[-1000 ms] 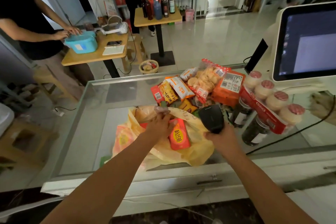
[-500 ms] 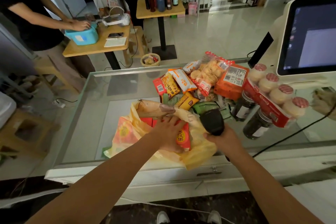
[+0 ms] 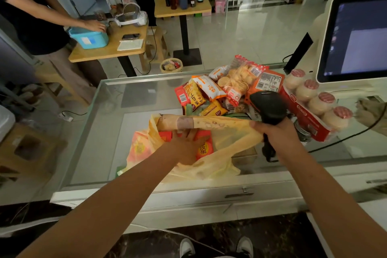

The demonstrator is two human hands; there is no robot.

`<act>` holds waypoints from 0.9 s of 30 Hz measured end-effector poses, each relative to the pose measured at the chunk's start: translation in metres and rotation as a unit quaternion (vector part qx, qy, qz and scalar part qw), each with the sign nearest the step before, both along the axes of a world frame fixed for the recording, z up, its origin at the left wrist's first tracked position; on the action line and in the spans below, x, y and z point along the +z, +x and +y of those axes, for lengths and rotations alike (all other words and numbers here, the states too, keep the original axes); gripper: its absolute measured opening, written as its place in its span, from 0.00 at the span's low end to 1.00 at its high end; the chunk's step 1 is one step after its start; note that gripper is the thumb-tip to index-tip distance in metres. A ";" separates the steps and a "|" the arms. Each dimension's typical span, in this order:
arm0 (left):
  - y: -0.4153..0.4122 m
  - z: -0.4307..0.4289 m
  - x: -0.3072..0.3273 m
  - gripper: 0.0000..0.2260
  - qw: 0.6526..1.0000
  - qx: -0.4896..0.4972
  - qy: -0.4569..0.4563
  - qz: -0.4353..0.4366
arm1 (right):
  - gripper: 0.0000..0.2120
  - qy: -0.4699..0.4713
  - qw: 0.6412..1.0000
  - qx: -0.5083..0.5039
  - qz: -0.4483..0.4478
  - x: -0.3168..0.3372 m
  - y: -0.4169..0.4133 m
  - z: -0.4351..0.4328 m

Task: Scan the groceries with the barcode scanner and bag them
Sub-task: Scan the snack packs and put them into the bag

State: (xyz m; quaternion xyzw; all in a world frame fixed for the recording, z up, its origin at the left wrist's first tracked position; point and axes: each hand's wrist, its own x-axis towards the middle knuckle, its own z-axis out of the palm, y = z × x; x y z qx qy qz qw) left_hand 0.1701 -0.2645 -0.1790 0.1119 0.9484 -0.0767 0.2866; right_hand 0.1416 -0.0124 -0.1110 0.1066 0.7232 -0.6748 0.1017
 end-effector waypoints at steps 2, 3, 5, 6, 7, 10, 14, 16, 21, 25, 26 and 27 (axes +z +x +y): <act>0.008 -0.015 0.020 0.31 0.997 0.042 0.026 -0.058 | 0.23 0.023 0.999 0.031 -0.009 -0.008 0.003 -0.001; 0.015 -0.025 0.032 0.29 0.992 0.079 0.058 -0.074 | 0.24 0.040 0.998 0.049 -0.016 -0.013 0.006 -0.002; 0.031 -0.051 0.043 0.21 0.951 0.231 0.201 -0.037 | 0.22 0.094 0.991 0.092 -0.019 -0.019 0.012 -0.006; 0.041 -0.063 0.043 0.16 0.922 0.294 0.246 0.046 | 0.21 0.119 0.986 0.113 -0.022 -0.019 0.014 -0.009; 0.050 -0.075 0.043 0.17 0.897 0.342 0.233 0.156 | 0.22 0.131 0.982 0.135 -0.024 -0.022 0.015 -0.012; 0.068 -0.105 0.013 0.43 0.847 0.456 0.129 0.242 | 0.26 0.179 0.968 0.176 -0.028 -0.026 0.015 -0.026; 0.071 -0.111 -0.022 0.47 0.771 0.595 0.207 0.094 | 0.25 0.239 0.964 0.116 -0.008 -0.021 0.001 -0.031; 0.063 -0.105 -0.025 0.40 0.774 0.586 0.215 0.110 | 0.26 0.266 0.961 0.073 0.034 -0.014 -0.010 -0.028; 0.044 -0.080 -0.030 0.25 0.752 0.593 0.261 0.120 | 0.22 0.292 0.949 0.015 0.119 -0.002 -0.025 -0.031; 0.041 -0.069 -0.015 0.18 0.765 0.547 0.298 0.164 | 0.21 0.333 0.935 0.025 0.120 -0.002 -0.025 -0.029; 0.042 -0.075 -0.008 0.16 0.766 0.542 0.278 0.206 | 0.20 0.345 0.930 0.035 0.119 -0.004 -0.024 -0.026; 0.046 -0.083 0.002 0.15 0.755 0.546 0.264 0.250 | 0.18 0.356 0.926 0.043 0.117 -0.006 -0.022 -0.023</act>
